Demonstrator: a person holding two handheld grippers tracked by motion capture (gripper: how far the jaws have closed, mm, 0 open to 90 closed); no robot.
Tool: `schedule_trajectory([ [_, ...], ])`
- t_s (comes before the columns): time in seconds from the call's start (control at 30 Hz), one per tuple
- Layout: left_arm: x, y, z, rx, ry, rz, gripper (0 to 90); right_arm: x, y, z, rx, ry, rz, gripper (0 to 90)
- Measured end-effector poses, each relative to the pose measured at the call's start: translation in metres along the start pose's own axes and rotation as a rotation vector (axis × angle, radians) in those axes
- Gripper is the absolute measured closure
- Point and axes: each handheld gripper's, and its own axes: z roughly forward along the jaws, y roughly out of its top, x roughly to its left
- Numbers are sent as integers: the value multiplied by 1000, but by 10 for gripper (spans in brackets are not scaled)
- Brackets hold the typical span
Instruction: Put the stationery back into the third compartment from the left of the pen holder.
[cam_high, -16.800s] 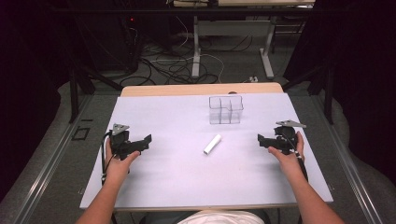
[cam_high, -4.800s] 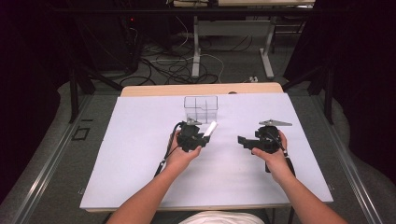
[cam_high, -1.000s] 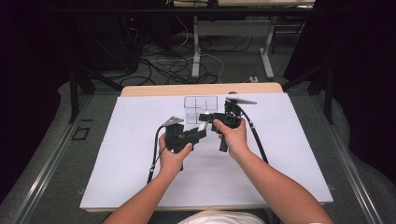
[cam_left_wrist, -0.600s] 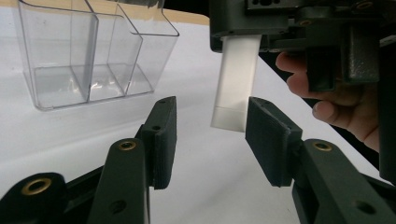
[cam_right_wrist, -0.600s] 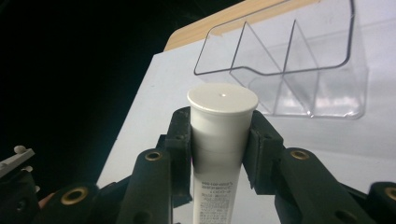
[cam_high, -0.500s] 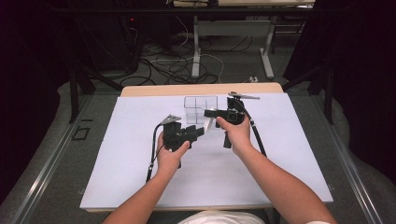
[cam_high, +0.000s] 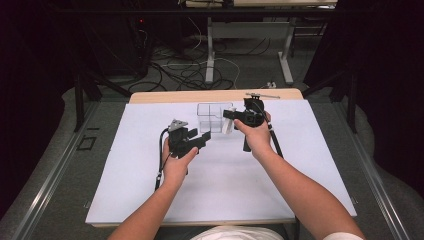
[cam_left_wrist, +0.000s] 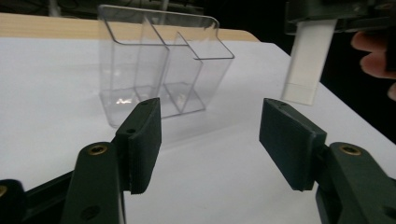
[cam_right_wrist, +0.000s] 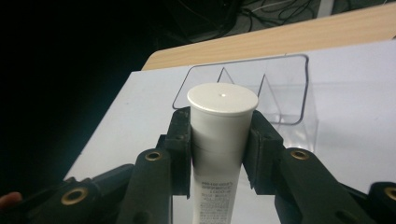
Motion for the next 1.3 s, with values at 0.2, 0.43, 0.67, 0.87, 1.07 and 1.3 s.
schedule_trajectory([
  [0.2, 13, 5, -4, -18, 43, 23, 329, 0, 6, 1, -7, -30, -37, 667],
  [0.43, 32, 14, -13, -13, 112, 34, 284, -3, 12, 6, -33, -76, -73, 666],
  [0.67, 56, 16, -19, 18, 185, -1, 208, -8, 18, 12, -51, -128, -102, 666],
  [0.87, 75, 13, -20, 26, 240, -64, 157, -10, 22, 18, -68, -180, -126, 666],
  [1.07, 89, 10, -21, 54, 247, -94, 40, -16, 25, 26, -84, -223, -146, 666],
  [1.3, 94, 8, -21, 59, 256, -95, 5, -18, 28, 35, -101, -259, -161, 666],
])
